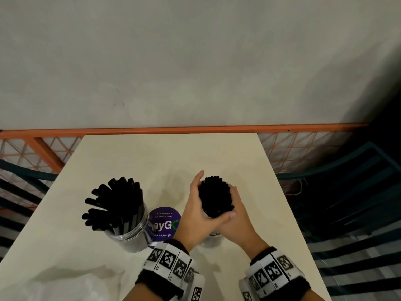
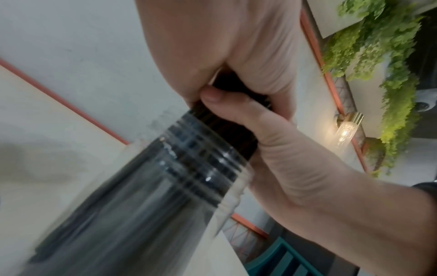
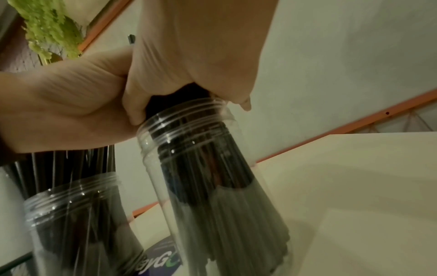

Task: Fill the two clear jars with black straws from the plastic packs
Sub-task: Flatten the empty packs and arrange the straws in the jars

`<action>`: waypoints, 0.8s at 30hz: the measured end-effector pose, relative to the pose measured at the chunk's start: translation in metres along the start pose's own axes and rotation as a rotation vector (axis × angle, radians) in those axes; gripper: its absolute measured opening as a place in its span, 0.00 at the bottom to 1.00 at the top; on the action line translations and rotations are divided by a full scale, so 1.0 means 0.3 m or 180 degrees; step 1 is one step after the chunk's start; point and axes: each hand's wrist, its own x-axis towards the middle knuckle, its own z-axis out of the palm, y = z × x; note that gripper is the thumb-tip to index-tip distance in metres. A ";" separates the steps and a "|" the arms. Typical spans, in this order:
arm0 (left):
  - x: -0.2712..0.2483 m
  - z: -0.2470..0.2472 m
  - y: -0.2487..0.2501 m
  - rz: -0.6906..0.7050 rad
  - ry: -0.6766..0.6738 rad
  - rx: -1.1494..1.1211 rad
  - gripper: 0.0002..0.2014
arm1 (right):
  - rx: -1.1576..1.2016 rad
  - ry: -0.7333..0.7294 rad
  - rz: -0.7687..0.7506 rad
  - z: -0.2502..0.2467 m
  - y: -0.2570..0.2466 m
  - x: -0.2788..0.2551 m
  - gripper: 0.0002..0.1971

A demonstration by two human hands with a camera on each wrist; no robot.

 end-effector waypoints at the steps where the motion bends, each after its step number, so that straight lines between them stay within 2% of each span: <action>1: 0.002 0.001 -0.003 0.0031 0.0017 0.0036 0.51 | 0.0193 0.0080 0.0012 -0.006 -0.001 -0.004 0.29; 7: -0.009 -0.008 -0.046 0.0044 -0.0020 0.0319 0.45 | -0.0072 0.0021 -0.0017 0.012 0.071 -0.025 0.24; 12: -0.002 0.007 -0.071 -0.0090 0.0134 0.0503 0.51 | -0.0386 -0.0008 -0.0091 0.017 0.069 -0.011 0.27; 16: -0.005 0.004 -0.058 -0.0110 0.0151 0.0372 0.51 | 0.0078 0.0138 0.0018 0.007 0.046 -0.010 0.25; 21: -0.008 -0.001 -0.094 -0.0184 0.0191 0.0390 0.53 | -0.0329 -0.0006 -0.0131 0.024 0.074 -0.011 0.29; 24: -0.007 -0.001 -0.096 -0.0109 0.0143 0.0313 0.44 | -0.0350 -0.0022 -0.0092 0.031 0.066 -0.010 0.30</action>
